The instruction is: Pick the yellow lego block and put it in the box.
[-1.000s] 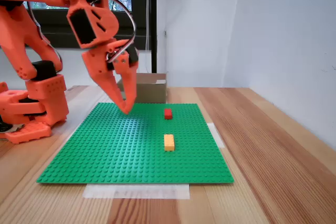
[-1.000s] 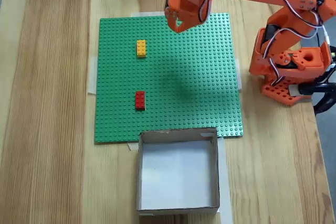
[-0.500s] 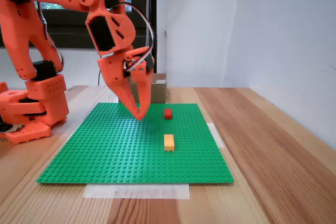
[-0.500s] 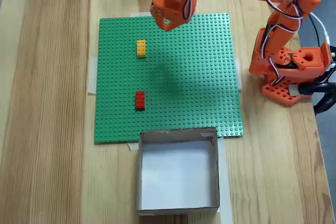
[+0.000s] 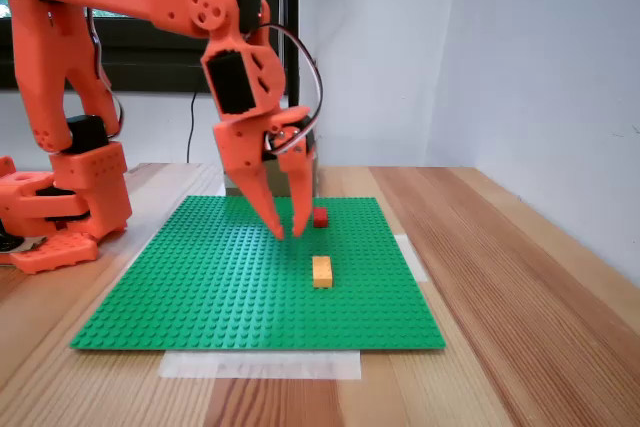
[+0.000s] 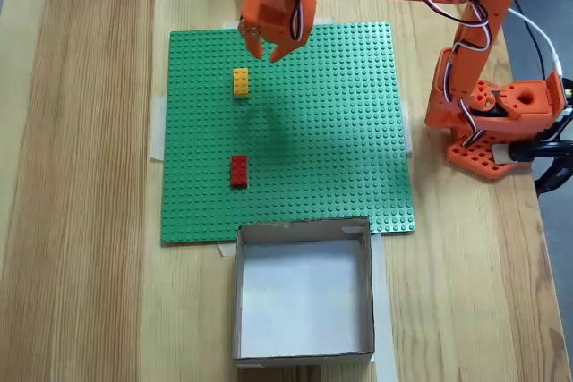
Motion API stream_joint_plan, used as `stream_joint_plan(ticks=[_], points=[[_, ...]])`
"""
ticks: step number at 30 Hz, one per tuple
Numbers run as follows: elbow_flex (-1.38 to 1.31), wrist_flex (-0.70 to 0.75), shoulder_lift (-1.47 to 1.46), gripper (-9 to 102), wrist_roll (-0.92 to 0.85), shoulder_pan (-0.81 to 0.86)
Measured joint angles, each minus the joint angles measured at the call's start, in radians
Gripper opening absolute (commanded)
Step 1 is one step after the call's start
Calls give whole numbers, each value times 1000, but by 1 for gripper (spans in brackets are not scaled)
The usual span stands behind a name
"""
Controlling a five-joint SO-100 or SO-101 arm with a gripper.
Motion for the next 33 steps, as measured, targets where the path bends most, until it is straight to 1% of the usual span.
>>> stream_joint_plan(ticks=[12, 25, 33], points=[[-87, 11, -101, 14, -23, 3], [-189, 12, -210, 15, -37, -3], [-193, 14, -236, 16, -37, -6]])
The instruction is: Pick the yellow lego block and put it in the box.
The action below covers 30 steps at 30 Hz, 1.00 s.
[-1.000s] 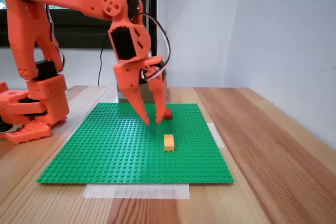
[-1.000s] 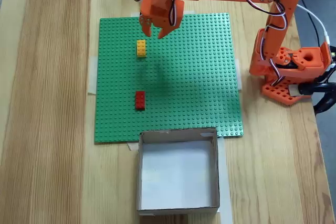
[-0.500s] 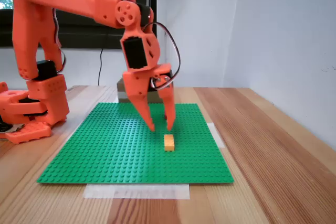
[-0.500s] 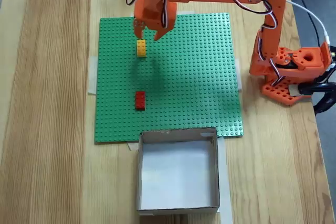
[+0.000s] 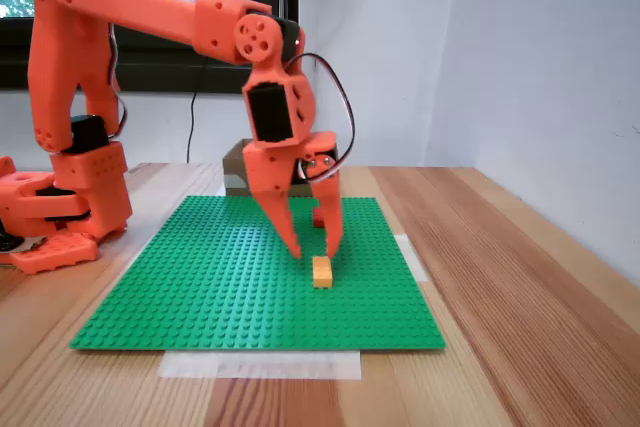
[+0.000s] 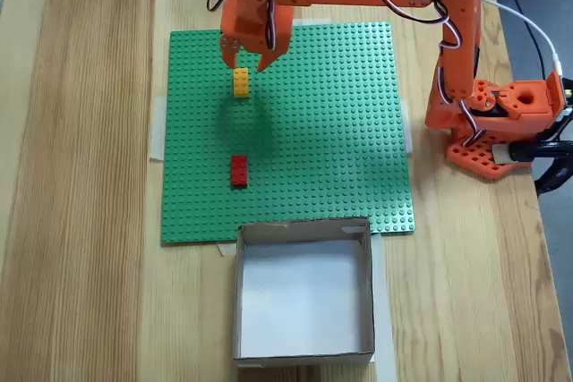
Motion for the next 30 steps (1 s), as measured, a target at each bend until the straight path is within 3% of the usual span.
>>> stream_joint_plan(ticks=[30], points=[[-52, -14, -95, 18, 9, -9]])
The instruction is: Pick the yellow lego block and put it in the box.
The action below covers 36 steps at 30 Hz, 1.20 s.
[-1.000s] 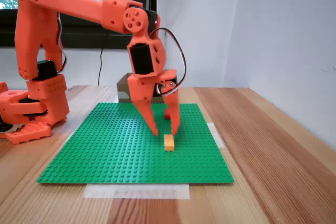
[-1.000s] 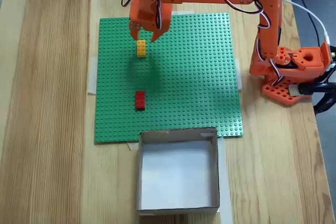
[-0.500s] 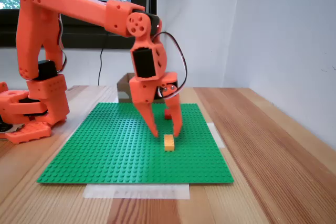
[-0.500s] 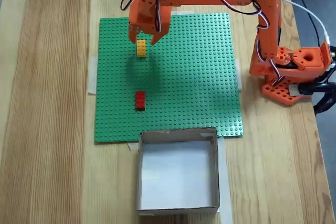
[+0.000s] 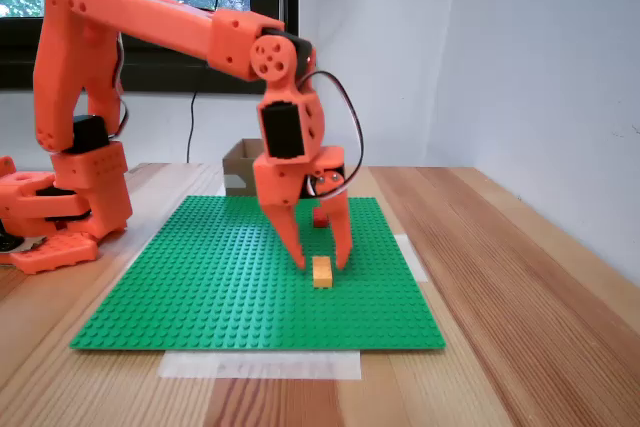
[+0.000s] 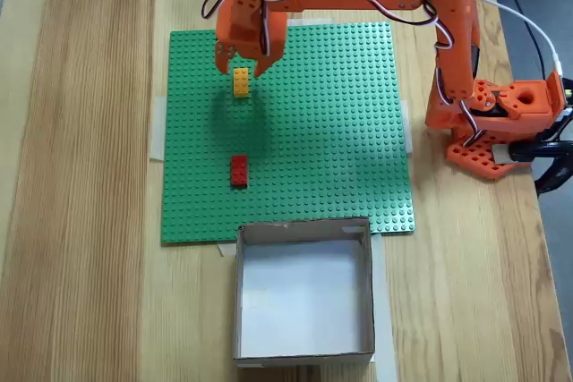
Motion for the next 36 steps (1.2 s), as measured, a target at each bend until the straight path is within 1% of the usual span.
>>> stream_joint_plan(ticks=[19, 36], points=[[-23, 0, -28, 17, 9, 15], [-23, -34, -38, 15, 17, 6]])
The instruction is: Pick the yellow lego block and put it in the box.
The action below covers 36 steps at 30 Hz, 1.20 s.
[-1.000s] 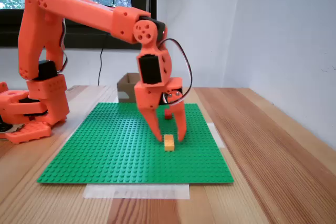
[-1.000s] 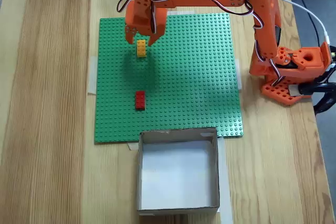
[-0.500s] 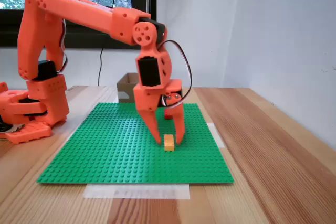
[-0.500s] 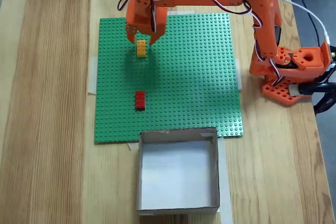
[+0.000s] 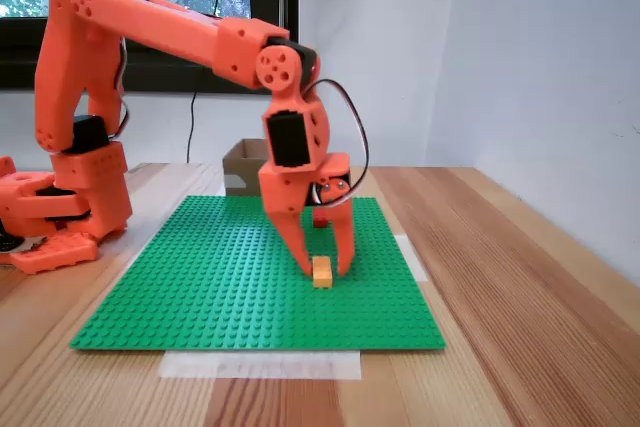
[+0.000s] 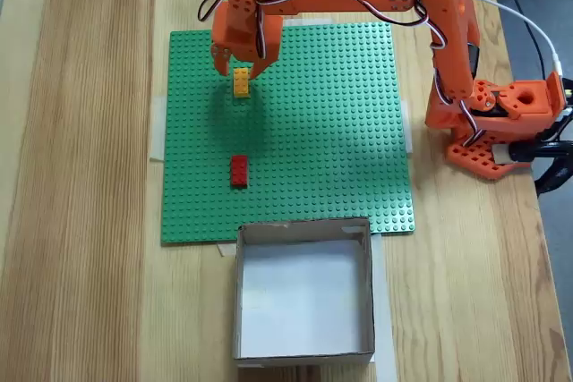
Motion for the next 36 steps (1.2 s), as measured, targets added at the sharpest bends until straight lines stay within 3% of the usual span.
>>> stream_joint_plan(ticks=[6, 18, 36], points=[[0, -2, 0, 14, 0, 0], [0, -15, 0, 1, -5, -3], [80, -41, 95, -1, 0, -3]])
